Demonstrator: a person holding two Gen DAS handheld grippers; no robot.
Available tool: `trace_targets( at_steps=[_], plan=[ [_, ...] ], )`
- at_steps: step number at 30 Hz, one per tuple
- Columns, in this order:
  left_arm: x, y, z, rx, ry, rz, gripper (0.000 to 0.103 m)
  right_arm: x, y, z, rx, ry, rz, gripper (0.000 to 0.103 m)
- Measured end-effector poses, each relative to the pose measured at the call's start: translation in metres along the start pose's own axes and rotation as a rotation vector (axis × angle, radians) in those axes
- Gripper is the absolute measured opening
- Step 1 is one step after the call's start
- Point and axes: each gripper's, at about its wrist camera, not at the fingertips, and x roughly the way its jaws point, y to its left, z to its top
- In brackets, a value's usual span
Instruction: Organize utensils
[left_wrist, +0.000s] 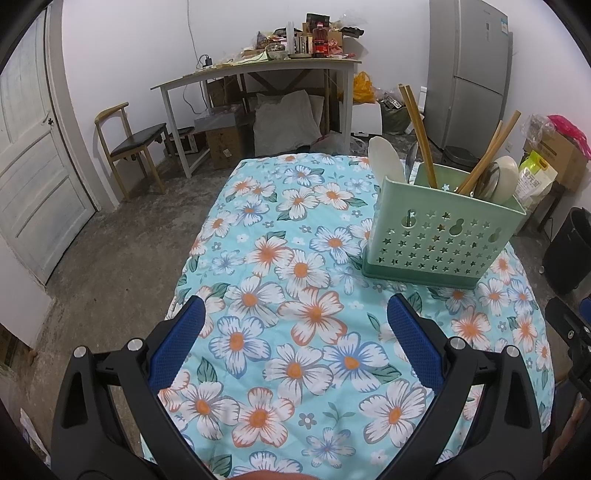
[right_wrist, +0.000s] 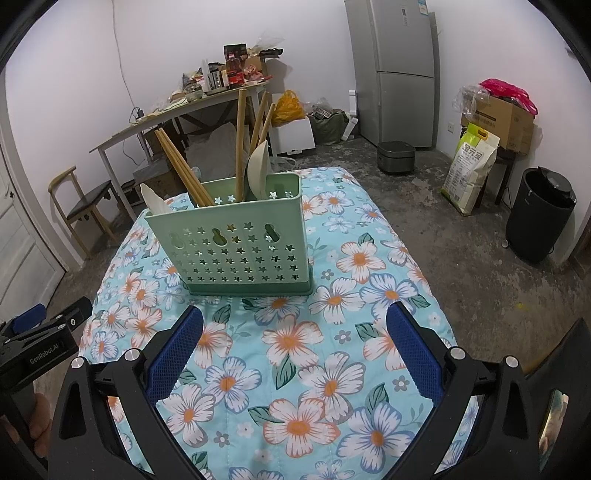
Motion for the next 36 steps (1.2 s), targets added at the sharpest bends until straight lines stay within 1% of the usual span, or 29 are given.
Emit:
trace_targets(
  at_steps=[13,14,16,17,25,36],
  plan=[
    [0.001,0.0,-0.001,0.004,0.004,-0.003,0.095,-0.002,0.005,-0.002,0.0,0.002,0.002,0.097],
    [0.001,-0.001,-0.002,0.004,0.005,-0.004,0.095,0.002,-0.005,0.004,-0.001,0.003,0.003,0.097],
    [0.002,0.0,-0.003,0.004,0.009,-0.008,0.095,0.0,-0.002,0.003,-0.003,0.003,0.003,0.097],
    [0.002,0.0,-0.003,0.003,0.011,-0.011,0.095,0.004,-0.01,0.006,-0.002,0.004,0.004,0.097],
    [0.001,0.0,-0.001,0.011,-0.001,-0.02,0.095,0.002,-0.009,0.007,-0.003,0.004,0.004,0.097],
    [0.002,0.0,0.0,0.005,0.013,-0.021,0.095,0.002,-0.008,0.007,-0.003,0.004,0.004,0.097]
  ],
)
